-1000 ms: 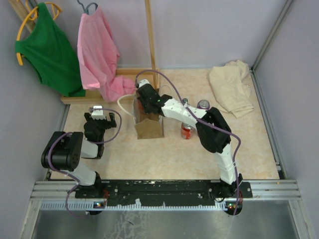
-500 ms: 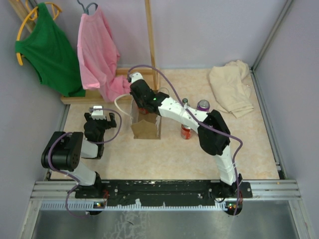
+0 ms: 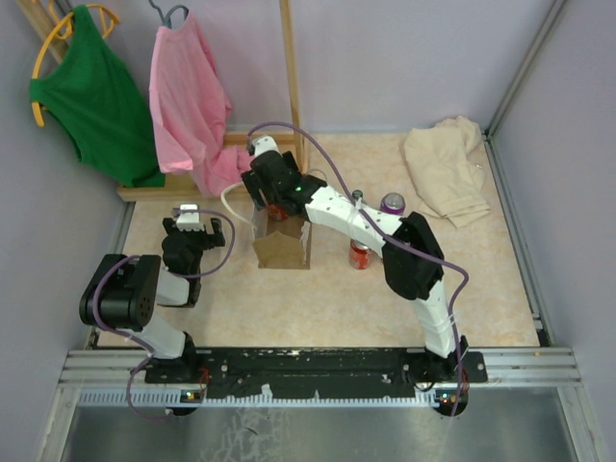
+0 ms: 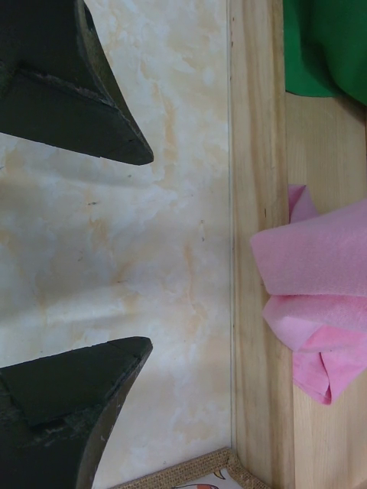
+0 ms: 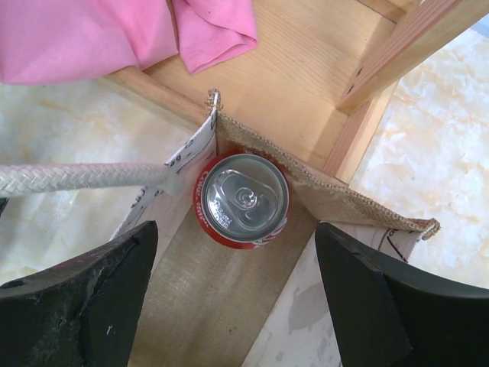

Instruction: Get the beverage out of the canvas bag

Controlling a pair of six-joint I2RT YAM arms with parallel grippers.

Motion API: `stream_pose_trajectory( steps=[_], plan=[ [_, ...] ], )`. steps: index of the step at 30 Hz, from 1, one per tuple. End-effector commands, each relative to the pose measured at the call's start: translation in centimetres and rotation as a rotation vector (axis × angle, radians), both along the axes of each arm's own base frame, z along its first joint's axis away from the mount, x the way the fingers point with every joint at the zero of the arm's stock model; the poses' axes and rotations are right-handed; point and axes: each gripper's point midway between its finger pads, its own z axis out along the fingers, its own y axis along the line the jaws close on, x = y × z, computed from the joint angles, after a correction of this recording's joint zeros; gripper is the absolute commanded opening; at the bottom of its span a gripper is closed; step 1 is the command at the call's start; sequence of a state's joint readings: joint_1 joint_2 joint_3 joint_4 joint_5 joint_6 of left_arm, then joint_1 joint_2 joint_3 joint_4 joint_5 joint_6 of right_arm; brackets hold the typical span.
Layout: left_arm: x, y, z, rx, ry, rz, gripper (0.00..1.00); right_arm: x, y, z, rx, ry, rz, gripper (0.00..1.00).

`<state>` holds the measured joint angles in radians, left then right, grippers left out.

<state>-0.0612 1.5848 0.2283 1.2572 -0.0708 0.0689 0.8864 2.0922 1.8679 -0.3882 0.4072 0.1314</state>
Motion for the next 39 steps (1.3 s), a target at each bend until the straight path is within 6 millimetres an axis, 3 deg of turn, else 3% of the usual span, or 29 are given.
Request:
stream_pose_trajectory(
  steps=[1,34,37,39],
  plan=[
    [0.5,-0.1,0.7,0.002,-0.029,0.001,1.0,1.7,0.4,1.9,0.051,-0.046,-0.031,0.84],
    [0.5,-0.1,0.8,0.002,-0.03,0.001,1.0,4.2,1.1,-6.0,0.058,0.098,-0.069,0.85],
    [0.5,-0.1,0.8,0.003,-0.03,0.001,1.0,4.3,0.8,-6.6,0.041,0.098,-0.076,0.82],
    [0.5,-0.1,0.8,0.002,-0.03,0.0,1.0,4.3,0.6,-6.9,0.027,0.096,-0.083,0.69]
  ],
)
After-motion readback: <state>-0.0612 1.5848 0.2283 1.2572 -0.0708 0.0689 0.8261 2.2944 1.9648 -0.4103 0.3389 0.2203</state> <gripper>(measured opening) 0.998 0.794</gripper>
